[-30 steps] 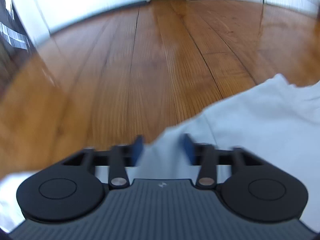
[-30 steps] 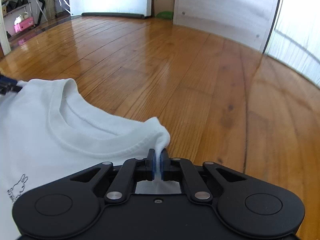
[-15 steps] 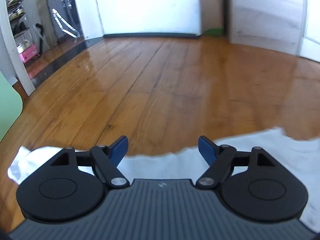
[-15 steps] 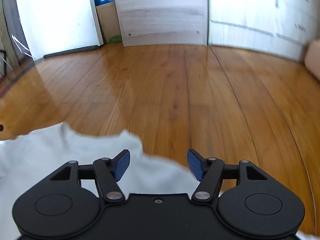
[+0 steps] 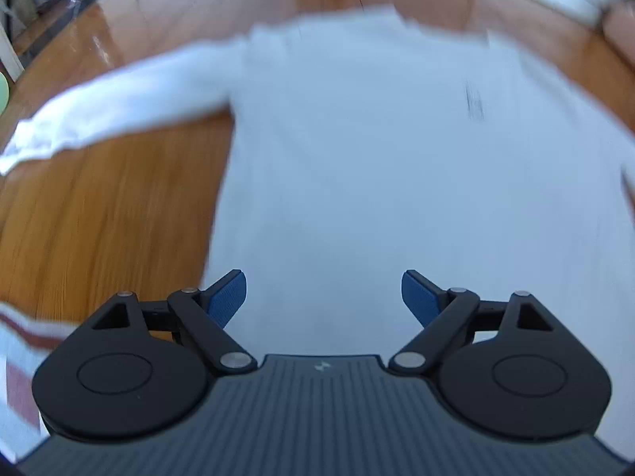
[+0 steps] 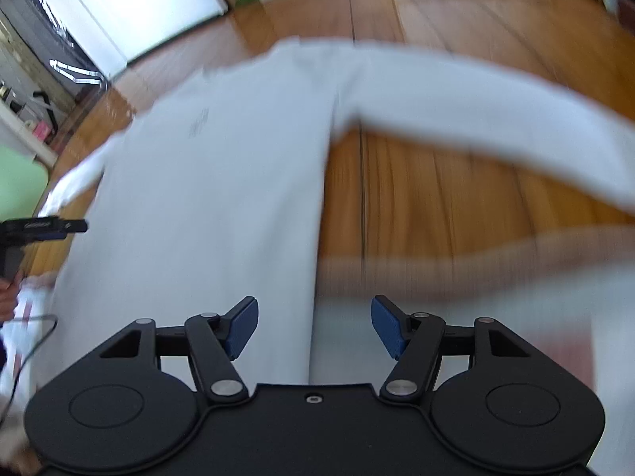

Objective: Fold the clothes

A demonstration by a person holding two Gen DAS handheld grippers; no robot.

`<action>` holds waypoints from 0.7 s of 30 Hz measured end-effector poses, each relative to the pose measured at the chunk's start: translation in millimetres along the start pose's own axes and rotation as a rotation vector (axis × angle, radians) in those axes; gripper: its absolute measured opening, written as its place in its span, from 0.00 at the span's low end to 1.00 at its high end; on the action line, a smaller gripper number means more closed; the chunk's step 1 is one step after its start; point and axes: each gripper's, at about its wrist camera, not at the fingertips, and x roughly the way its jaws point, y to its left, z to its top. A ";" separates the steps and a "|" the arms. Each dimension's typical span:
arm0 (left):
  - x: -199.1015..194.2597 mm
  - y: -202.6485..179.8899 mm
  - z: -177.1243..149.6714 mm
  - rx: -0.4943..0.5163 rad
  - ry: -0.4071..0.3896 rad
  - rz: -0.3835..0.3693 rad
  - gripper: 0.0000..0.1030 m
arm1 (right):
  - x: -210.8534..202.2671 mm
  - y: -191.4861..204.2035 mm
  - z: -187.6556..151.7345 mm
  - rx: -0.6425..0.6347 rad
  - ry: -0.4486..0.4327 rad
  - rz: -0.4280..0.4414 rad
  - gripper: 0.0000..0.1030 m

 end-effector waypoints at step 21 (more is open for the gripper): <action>-58.5 -51.4 -96.5 0.424 -0.002 -0.091 0.83 | -59.7 48.1 -149.0 -0.311 -0.111 -0.153 0.15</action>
